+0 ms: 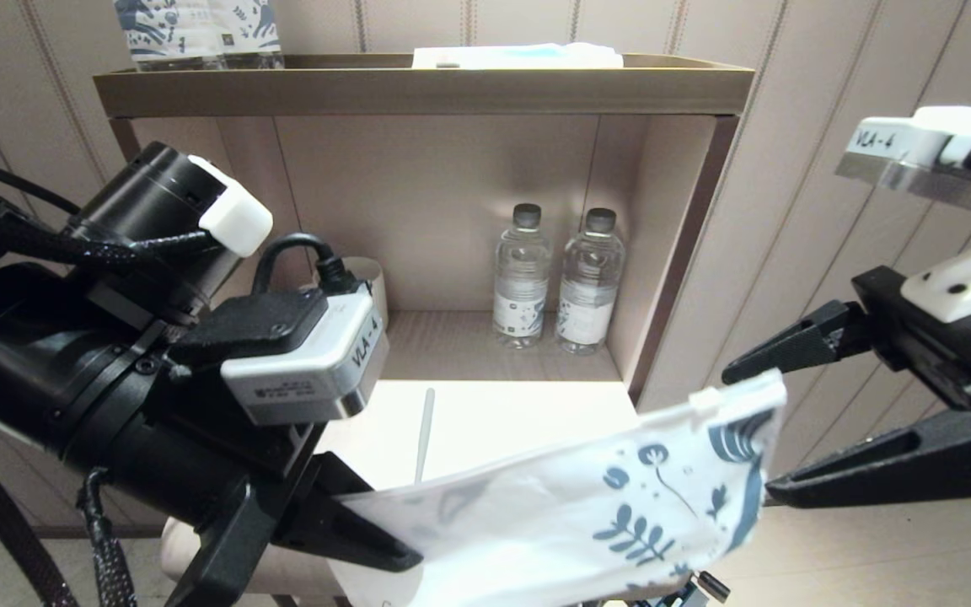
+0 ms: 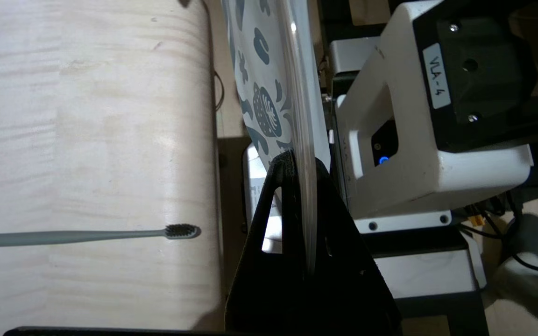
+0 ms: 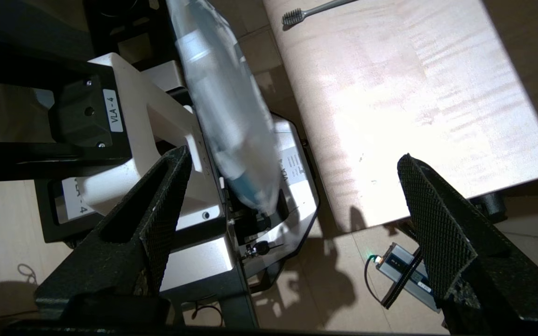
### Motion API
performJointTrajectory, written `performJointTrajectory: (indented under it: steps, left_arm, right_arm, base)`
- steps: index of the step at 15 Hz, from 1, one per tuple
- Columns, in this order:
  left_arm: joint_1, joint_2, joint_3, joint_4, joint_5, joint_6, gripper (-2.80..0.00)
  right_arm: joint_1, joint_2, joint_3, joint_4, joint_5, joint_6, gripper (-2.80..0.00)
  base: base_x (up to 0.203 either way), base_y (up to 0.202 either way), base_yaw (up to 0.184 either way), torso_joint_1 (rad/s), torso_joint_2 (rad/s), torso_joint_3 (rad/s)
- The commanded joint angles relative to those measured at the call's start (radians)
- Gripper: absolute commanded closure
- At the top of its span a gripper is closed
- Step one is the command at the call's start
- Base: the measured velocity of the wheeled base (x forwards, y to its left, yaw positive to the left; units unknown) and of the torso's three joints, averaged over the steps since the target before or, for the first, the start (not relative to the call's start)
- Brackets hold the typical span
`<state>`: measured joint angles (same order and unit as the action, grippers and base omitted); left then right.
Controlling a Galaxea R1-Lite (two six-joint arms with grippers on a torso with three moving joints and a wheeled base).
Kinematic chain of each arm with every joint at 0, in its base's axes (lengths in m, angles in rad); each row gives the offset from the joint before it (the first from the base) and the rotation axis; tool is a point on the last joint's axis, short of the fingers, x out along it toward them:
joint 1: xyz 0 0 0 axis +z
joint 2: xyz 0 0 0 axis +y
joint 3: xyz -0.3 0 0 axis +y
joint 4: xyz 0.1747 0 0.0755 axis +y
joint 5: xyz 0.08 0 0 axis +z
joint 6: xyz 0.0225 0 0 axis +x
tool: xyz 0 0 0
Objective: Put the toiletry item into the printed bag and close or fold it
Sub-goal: Hand it to the other hand
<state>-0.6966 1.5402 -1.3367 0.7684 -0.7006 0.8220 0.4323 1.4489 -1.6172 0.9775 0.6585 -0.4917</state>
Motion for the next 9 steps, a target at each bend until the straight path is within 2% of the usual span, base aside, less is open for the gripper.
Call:
performJointTrajectory:
  steps: [1,4,6,9]
  left_arm:
    - [-0.026,-0.019,0.025,0.016,-0.004,0.022,0.00]
    - [-0.050,-0.009,0.029,0.076,-0.004,0.069,0.00]
    - [-0.049,0.001,0.028,0.072,-0.002,0.071,0.00]
    - [-0.049,0.003,0.028,0.068,-0.002,0.080,0.00]
  right_arm:
    - [0.019,0.018,0.005,0.003,0.004,-0.007,-2.80]
    - [0.057,0.034,-0.003,0.003,0.020,-0.011,-2.80]
    - [0.075,0.032,0.028,0.004,0.068,-0.021,-2.80]
    - [0.113,0.030,0.083,0.002,0.084,-0.022,-2.80]
  base:
    - [0.000,0.000,0.000,0.000,0.00,0.000]
    - [0.000,0.000,0.000,0.000,0.00,0.000]
    - [0.000,0.000,0.000,0.000,0.00,0.000]
    - [0.000,0.000,0.000,0.000,0.00,0.000]
